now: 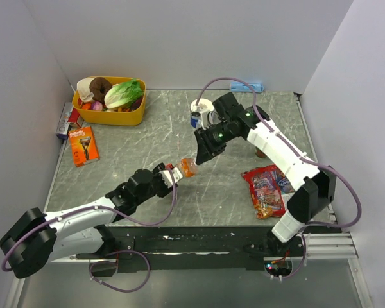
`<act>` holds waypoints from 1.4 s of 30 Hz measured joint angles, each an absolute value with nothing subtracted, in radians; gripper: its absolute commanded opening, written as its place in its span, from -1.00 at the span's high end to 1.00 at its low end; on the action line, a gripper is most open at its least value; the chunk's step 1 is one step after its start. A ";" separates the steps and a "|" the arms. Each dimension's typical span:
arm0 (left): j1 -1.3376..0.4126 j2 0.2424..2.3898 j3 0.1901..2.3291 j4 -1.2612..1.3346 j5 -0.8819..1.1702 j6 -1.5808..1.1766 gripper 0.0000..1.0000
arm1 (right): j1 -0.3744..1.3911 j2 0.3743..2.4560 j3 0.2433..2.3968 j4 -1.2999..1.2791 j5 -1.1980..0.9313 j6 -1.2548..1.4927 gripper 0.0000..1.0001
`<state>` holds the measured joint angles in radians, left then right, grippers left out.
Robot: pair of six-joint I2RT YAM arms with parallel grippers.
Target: Screw on the bottle caps
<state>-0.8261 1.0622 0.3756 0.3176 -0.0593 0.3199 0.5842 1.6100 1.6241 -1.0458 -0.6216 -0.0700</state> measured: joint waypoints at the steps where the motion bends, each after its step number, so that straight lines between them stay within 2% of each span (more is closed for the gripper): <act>1: -0.826 1.063 0.376 0.311 -0.064 0.320 0.98 | 0.584 1.626 1.641 -1.056 -0.623 -0.038 0.39; 2: -0.826 1.063 0.377 0.307 -0.068 0.319 0.98 | 0.585 1.642 1.663 -1.064 -0.626 -0.013 0.18; 3: -0.826 1.063 0.380 0.305 -0.068 0.319 0.98 | 0.584 1.657 1.689 -1.069 -0.632 0.005 -0.13; 6: -0.825 1.061 0.400 0.305 -0.042 0.317 0.98 | 0.578 1.681 1.771 -1.096 -0.650 -0.010 -0.41; 8: -0.826 1.058 0.414 0.304 -0.008 0.318 0.98 | 0.569 1.688 1.844 -1.130 -0.676 -0.056 -0.48; 13: -0.819 1.049 0.432 0.237 0.127 0.322 0.98 | 0.523 1.662 1.976 -1.175 -0.746 -0.279 -0.48; 15: -0.802 1.044 0.433 0.199 0.184 0.330 0.98 | 0.514 1.605 1.940 -1.192 -0.776 -0.434 -0.50; 18: -0.765 1.026 0.434 0.144 0.263 0.360 0.98 | 0.549 1.433 1.733 -1.177 -0.778 -0.701 -0.52; 24: -0.741 0.982 0.460 0.072 0.380 0.442 0.98 | 0.725 1.126 1.379 -1.100 -0.696 -1.096 -0.47; 32: -0.740 0.981 0.494 0.027 0.444 0.512 0.98 | 0.777 1.150 1.344 -0.967 -0.644 -1.274 -0.36; 38: -0.740 0.981 0.517 0.022 0.460 0.521 0.98 | 0.806 1.168 1.335 -0.956 -0.643 -1.341 -0.11; 42: -0.739 0.981 0.519 0.022 0.465 0.523 0.98 | 0.809 1.174 1.335 -0.959 -0.646 -1.363 0.25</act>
